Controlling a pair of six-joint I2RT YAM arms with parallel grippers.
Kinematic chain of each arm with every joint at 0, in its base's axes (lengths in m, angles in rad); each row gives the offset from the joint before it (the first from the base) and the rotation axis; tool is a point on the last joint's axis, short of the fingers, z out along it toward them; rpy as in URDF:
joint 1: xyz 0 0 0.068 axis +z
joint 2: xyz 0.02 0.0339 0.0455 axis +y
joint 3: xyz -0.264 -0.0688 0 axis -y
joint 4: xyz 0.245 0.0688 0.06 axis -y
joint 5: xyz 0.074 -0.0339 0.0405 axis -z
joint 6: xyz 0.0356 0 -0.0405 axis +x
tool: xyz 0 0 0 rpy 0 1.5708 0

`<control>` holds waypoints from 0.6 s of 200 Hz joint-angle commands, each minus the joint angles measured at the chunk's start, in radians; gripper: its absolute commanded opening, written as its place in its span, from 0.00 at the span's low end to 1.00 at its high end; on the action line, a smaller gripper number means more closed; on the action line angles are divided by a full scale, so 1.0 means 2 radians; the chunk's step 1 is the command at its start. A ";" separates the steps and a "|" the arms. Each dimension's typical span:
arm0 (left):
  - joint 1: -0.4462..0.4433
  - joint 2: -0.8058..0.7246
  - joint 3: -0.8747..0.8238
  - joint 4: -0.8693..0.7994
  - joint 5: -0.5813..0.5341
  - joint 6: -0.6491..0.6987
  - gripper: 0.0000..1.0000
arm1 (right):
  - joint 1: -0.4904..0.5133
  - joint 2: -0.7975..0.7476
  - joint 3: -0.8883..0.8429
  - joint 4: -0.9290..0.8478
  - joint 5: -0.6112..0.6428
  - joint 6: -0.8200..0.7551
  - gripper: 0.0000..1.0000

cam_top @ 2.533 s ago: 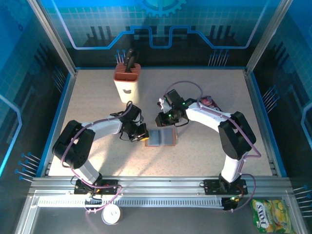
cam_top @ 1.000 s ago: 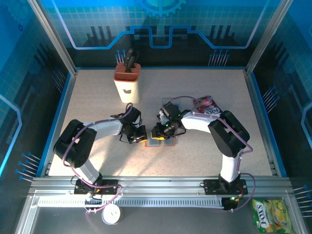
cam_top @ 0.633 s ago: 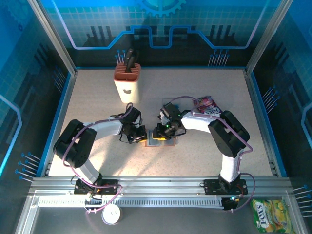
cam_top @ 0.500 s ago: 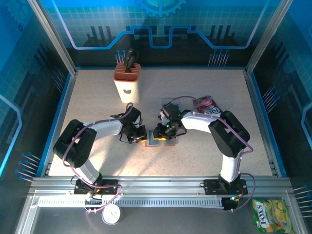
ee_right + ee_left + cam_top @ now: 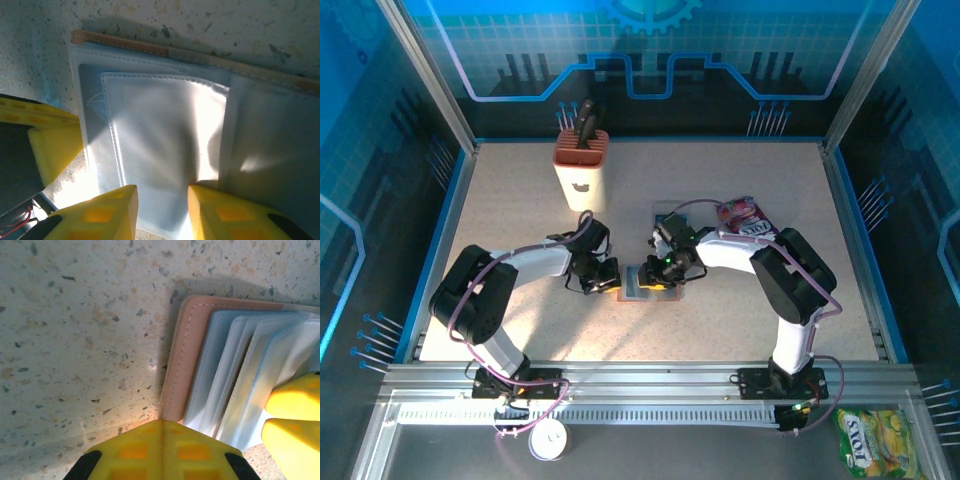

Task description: Take the credit cards out of the card holder

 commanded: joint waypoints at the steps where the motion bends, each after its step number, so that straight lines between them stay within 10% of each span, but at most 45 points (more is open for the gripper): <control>1: 0.003 -0.020 0.016 -0.018 -0.001 0.003 0.06 | -0.009 -0.013 -0.020 0.006 -0.009 0.003 0.34; 120: -0.002 -0.014 0.014 0.057 0.071 -0.057 0.25 | -0.031 -0.016 -0.082 0.127 -0.068 0.053 0.34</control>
